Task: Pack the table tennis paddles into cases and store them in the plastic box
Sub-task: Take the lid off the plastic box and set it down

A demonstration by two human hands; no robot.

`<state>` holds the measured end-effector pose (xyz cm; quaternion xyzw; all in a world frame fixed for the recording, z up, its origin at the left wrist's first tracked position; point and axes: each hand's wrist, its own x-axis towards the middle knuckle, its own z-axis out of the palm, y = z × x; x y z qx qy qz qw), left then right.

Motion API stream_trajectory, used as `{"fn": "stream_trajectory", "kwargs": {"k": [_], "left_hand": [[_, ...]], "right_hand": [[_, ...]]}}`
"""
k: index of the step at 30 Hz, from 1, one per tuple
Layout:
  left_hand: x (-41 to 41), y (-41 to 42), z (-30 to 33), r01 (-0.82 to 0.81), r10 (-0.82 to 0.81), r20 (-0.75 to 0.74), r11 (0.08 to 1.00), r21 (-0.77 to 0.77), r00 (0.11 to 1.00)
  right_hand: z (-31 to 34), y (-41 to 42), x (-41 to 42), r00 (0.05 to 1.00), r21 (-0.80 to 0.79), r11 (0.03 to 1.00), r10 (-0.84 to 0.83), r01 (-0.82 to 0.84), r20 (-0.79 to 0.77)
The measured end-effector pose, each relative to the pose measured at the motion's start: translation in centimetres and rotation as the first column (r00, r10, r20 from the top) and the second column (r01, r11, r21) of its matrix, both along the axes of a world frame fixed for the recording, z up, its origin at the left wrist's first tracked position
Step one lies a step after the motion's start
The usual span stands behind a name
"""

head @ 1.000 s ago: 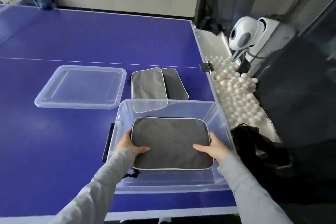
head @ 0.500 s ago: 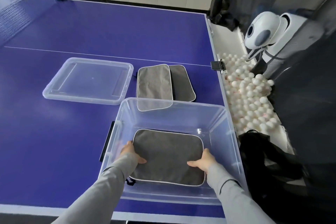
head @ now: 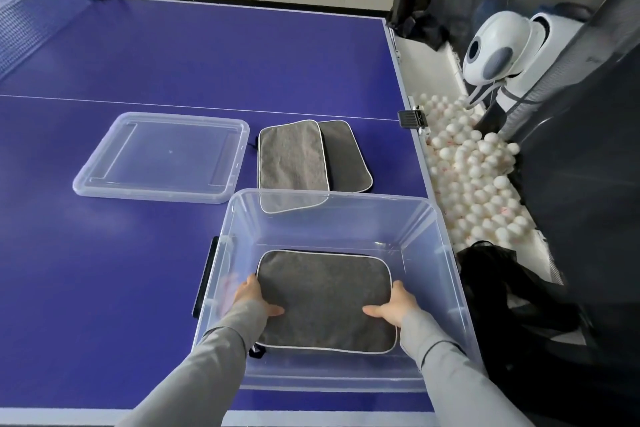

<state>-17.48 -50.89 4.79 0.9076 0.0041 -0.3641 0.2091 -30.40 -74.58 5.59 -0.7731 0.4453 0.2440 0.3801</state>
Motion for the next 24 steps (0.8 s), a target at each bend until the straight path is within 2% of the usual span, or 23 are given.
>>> {"fn": "stream_trajectory", "kwargs": {"k": [5, 8, 13, 17, 20, 24], "left_hand": [[-0.6, -0.2, 0.4, 0.037, -0.036, 0.050, 0.999, -0.020, 0.998], [-1.1, -0.5, 1.1, 0.138, -0.133, 0.167, 0.990, -0.016, 0.977], [-0.5, -2.1, 3.3, 0.365, -0.387, 0.334, 0.922, 0.129, 0.860], [0.7, -3.0, 6.0, 0.467, -0.527, 0.449, 0.849, 0.247, 0.721], [1.6, -2.9, 8.5, 0.452, -0.541, 0.545, 0.839, 0.302, 0.641], [2.2, -0.4, 11.3, 0.341, -0.439, 0.650, 0.897, 0.281, 0.620]], "right_hand": [[0.8, 0.2, -0.2, 0.998, -0.072, 0.997, 0.035, -0.031, 0.045], [1.9, 0.0, -0.1, 0.991, -0.162, 0.985, 0.073, -0.055, 0.111], [3.7, -0.4, 0.6, 0.957, -0.269, 0.955, 0.186, -0.124, 0.221], [5.5, -0.3, 1.8, 0.901, -0.452, 0.866, 0.355, -0.215, 0.251], [7.1, 0.3, 3.6, 0.834, -0.572, 0.772, 0.489, -0.277, 0.256], [9.1, 2.4, 6.6, 0.730, -0.630, 0.683, 0.632, -0.368, 0.259]]}}
